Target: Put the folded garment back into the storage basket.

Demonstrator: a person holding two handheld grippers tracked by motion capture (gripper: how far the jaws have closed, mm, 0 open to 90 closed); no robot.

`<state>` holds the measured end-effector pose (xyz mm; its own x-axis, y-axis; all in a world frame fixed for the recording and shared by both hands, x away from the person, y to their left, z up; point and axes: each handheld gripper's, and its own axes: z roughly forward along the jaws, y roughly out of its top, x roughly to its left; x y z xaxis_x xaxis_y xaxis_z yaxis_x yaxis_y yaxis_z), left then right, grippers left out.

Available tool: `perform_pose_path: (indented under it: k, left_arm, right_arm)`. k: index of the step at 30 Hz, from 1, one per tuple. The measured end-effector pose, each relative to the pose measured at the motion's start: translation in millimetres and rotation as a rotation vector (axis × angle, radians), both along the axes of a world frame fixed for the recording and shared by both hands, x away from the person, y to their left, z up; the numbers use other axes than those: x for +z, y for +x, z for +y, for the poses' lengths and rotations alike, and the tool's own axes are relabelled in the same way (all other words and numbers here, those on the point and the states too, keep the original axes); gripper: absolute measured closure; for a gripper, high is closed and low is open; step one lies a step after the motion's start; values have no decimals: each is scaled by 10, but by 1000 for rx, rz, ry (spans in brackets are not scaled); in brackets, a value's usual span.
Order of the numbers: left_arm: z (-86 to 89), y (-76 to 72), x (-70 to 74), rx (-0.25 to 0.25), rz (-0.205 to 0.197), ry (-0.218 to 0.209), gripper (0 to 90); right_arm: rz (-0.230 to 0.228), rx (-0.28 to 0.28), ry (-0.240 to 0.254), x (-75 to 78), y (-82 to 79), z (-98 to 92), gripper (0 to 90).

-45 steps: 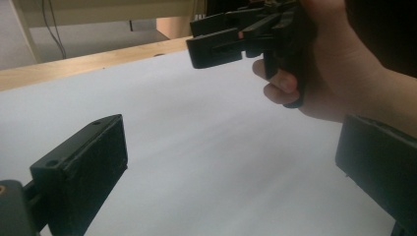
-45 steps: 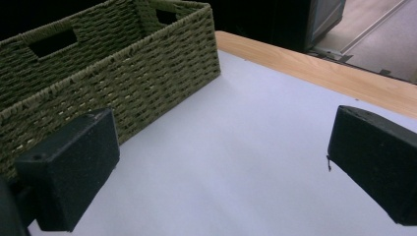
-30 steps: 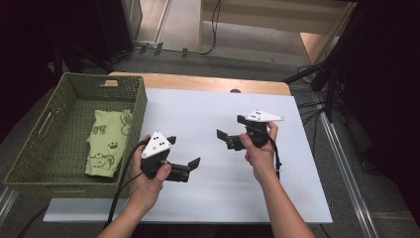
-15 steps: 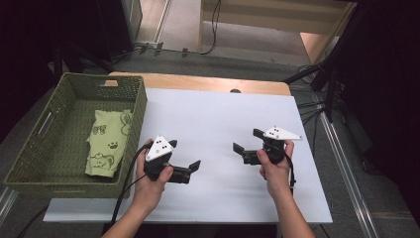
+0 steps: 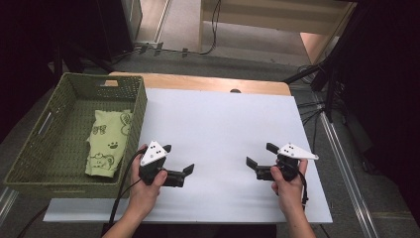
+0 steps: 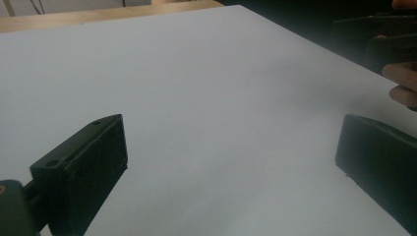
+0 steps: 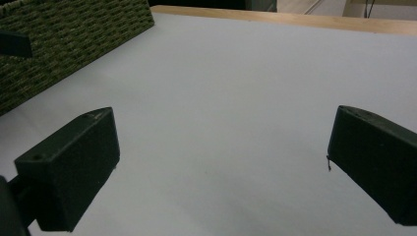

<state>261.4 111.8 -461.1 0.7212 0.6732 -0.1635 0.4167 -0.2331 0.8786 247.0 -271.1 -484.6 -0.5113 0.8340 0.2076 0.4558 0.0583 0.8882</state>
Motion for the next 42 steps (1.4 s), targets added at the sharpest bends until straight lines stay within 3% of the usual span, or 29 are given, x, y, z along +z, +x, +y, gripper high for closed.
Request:
perform_pose_path:
  k: [7,17,25,31,34,37,42]
  left_arm:
    - [50,-40,-84,-7,1,5,0]
    - [132,-104,-203,1,12,-1,0]
    - [241,-171,-233,11,2,-2,0]
    - [265,-292,-274,-13,-17,5,0]
    - [249,-309,-305,-12,-13,3,0]
    - [229,-300,-347,-7,0,11,0]
    - [194,-286,-365,-8,5,20,0]
  right_arm:
    - [13,-21,-21,-123,-185,-112,0]
    - [12,-46,-16,-168,-395,-307,0]
    - [29,-66,-18,-279,-621,-472,0]
    - [36,-87,-5,-307,-785,-600,0]
    - [38,-104,-37,-337,-817,-654,0]
    - [34,-113,-11,-336,-817,-684,0]
    - [37,-95,-16,-354,-797,-668,0]
